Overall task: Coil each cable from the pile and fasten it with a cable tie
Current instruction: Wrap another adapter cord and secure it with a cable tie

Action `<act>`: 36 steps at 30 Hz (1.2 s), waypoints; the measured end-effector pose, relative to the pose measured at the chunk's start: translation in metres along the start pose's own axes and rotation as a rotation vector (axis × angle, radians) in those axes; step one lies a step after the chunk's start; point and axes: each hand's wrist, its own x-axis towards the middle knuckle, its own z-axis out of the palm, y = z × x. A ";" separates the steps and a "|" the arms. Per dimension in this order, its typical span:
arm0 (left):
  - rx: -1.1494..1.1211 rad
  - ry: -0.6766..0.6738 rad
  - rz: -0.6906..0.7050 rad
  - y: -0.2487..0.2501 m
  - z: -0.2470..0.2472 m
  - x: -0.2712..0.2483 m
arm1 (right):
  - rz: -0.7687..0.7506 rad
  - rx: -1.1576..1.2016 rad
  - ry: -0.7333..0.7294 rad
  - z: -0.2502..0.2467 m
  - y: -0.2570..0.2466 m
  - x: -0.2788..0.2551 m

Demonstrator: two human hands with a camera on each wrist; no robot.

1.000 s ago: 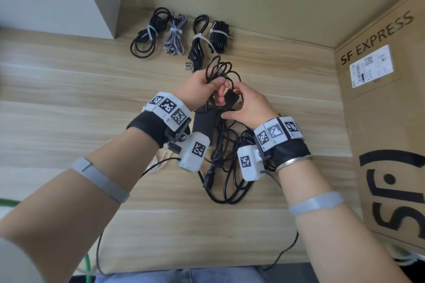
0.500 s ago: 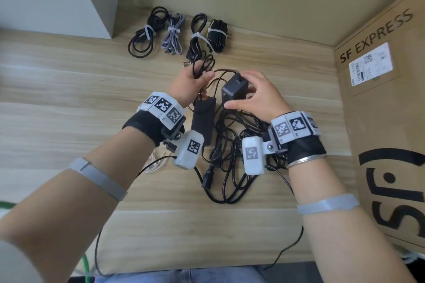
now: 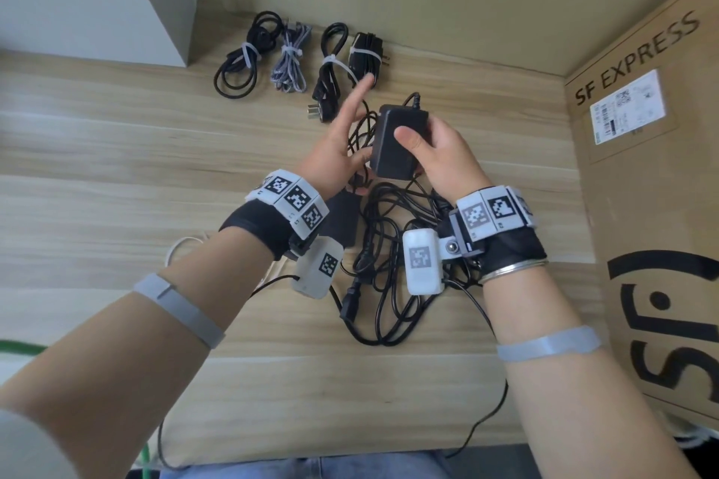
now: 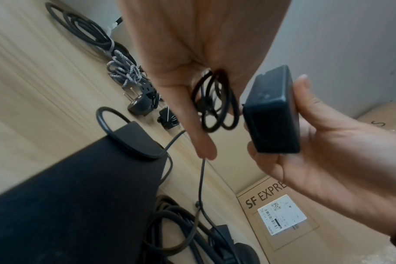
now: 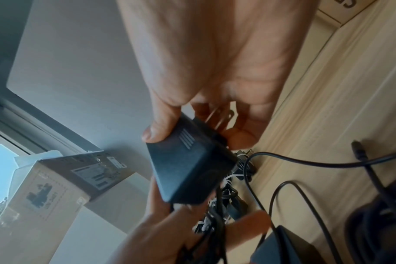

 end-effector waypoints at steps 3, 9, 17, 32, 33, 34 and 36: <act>-0.006 -0.127 -0.249 -0.004 0.003 -0.002 | -0.016 -0.050 0.075 -0.002 0.001 0.003; 0.335 -0.139 -0.154 -0.014 0.008 -0.005 | 0.022 0.138 0.069 -0.001 -0.003 0.001; 0.460 -0.294 -0.132 0.008 0.003 -0.005 | 0.061 0.096 0.280 -0.011 0.003 0.006; 0.430 -0.246 0.144 0.018 0.001 0.002 | 0.017 -0.401 0.055 -0.003 0.023 0.002; 0.404 -0.210 0.171 0.018 0.000 0.003 | 0.028 -0.389 -0.019 -0.003 0.024 0.000; 0.379 -0.185 0.191 0.017 0.000 0.005 | 0.041 -0.357 -0.079 -0.003 0.024 -0.001; 0.299 -0.155 0.178 0.015 0.000 0.006 | 0.059 -0.306 -0.162 -0.004 0.022 -0.003</act>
